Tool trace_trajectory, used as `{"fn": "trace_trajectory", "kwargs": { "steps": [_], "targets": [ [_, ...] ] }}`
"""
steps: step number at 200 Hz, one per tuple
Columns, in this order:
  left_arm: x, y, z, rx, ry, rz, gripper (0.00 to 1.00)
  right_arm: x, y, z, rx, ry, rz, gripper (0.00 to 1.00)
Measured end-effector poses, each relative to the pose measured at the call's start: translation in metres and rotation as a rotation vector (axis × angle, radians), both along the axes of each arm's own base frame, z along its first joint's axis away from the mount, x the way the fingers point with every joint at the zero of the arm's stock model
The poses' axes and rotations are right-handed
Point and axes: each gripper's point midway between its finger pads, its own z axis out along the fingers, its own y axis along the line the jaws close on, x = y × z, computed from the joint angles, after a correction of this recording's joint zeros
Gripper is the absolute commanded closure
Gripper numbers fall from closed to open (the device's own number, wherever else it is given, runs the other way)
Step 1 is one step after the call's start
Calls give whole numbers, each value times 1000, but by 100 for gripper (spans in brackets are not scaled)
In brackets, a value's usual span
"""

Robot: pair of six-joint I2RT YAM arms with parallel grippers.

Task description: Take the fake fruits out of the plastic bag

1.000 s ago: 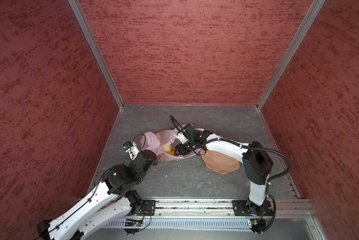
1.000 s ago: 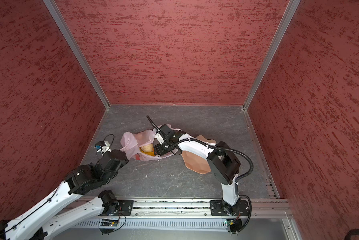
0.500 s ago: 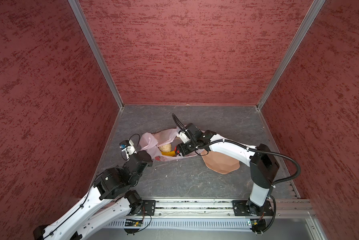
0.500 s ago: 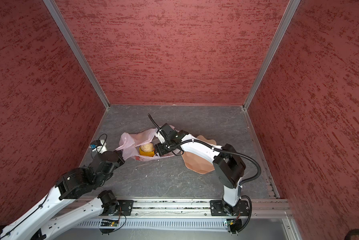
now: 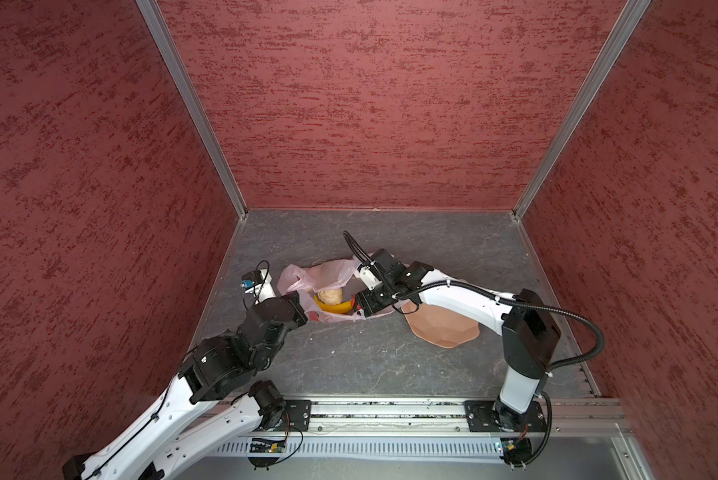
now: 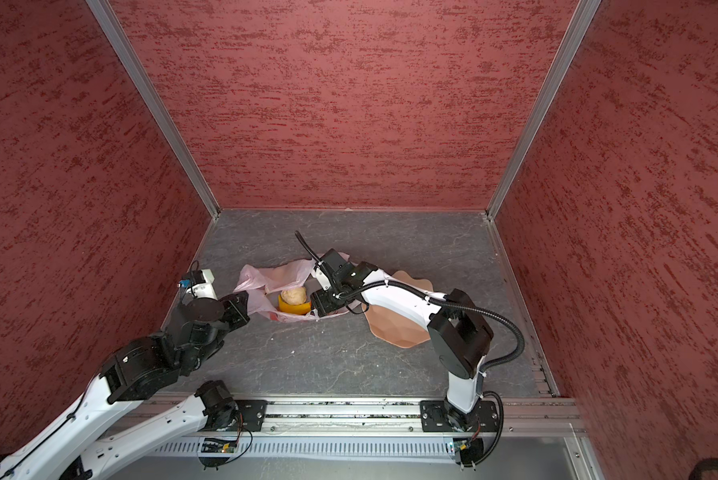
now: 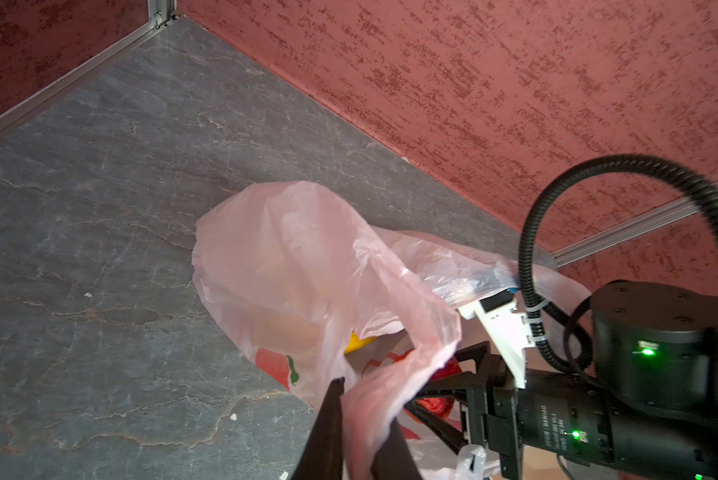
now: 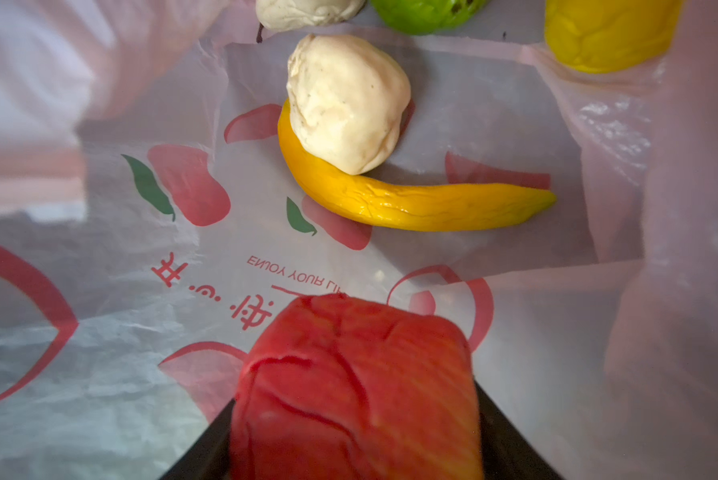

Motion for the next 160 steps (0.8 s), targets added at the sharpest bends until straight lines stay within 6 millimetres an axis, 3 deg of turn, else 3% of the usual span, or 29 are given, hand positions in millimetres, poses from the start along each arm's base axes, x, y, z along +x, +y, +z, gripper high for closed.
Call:
{"fn": "trace_trajectory", "kwargs": {
  "steps": [59,118,160],
  "targets": [
    [-6,7,31,-23,-82,-21,86,-2,-10,-8,-59,-16,21,72],
    [-3,3,33,-13,-86,-31,86,-10,-16,-13,-90,-23,101,73],
    [3,-5,26,-12,-77,-35,86,-19,-7,11,-13,-14,150,73]
  ]
}}
